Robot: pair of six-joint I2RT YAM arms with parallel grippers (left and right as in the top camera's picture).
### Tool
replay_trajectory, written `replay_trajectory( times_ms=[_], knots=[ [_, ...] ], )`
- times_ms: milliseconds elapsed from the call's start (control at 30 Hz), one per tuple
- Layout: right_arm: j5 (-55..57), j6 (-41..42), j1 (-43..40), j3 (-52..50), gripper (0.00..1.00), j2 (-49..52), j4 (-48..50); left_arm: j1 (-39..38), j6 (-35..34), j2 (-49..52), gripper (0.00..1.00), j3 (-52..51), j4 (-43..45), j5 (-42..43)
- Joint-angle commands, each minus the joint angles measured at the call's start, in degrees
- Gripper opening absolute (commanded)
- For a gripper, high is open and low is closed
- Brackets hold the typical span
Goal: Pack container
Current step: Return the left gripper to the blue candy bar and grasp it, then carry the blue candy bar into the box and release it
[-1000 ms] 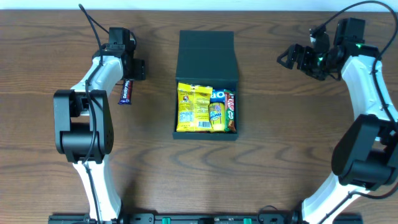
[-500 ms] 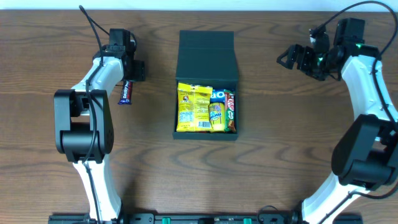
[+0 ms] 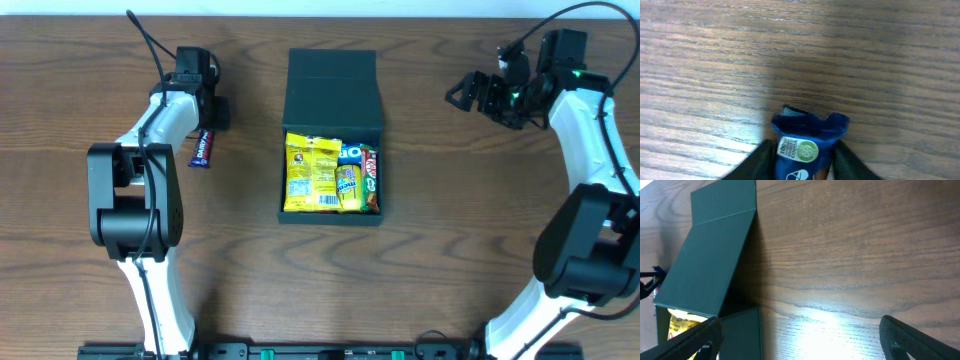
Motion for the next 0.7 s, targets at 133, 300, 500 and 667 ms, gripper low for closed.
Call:
replay_trajectory(
  times_ms=[133,300,500,667],
  knots=[
    [-0.3,0.5,-0.4,0.8,0.99,-1.5,0.0,-0.1,-3.9,1.3,0.11,-0.5,0.0,-0.3],
    [-0.3,0.5,-0.4,0.8,0.99,-1.5,0.7,-0.2,-8.7,0.7,0.06,2.0,-2.1,-0.3],
    [-0.2,0.5,-1.0,0.8,0.99,-1.5,2.1,-1.4,-8.9,-2.5,0.06,7.6,-6.2,-0.4],
    [-0.2,0.5,-2.8,0.8,0.99,-1.5,2.3,-5.5,-9.0,-7.3,0.06,12.5,-8.0,-3.9]
  ],
)
